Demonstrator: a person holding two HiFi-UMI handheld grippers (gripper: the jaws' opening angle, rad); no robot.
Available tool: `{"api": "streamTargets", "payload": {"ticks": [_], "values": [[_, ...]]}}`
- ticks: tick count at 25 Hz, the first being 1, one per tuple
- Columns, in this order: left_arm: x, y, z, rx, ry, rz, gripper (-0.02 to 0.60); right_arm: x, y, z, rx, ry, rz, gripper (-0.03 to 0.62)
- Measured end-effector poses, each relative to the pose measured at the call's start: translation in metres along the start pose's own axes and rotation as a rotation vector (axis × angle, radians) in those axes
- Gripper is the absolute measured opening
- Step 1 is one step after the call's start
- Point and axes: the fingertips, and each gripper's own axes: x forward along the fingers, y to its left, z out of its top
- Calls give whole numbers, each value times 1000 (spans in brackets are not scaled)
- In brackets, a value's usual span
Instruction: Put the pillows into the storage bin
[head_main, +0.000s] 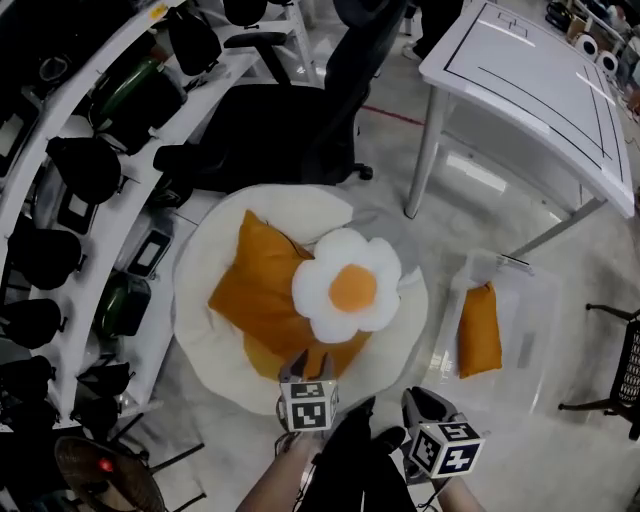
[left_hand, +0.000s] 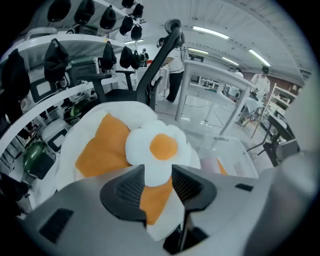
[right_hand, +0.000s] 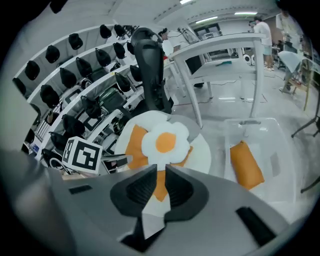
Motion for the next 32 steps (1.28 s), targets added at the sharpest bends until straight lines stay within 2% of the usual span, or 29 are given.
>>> {"api": "streamTargets", "payload": {"ticks": [5, 10, 15, 21, 27, 32], "values": [[32, 24, -1, -113, 8, -20, 152, 48, 11, 7, -40, 59, 19, 49], [69, 42, -13, -182, 30, -37, 168, 94, 9, -3, -56, 126, 36, 48], [111, 63, -31, -193, 69, -41, 196, 142, 13, -7, -111, 150, 55, 48], [151, 72, -43, -240, 94, -67, 224, 181, 11, -7, -129, 170, 66, 46], [182, 72, -51, -286, 120, -99, 235, 198, 1, -7, -127, 179, 64, 44], [201, 71, -54, -265, 146, -121, 233, 199, -9, -8, -109, 172, 49, 43]]}}
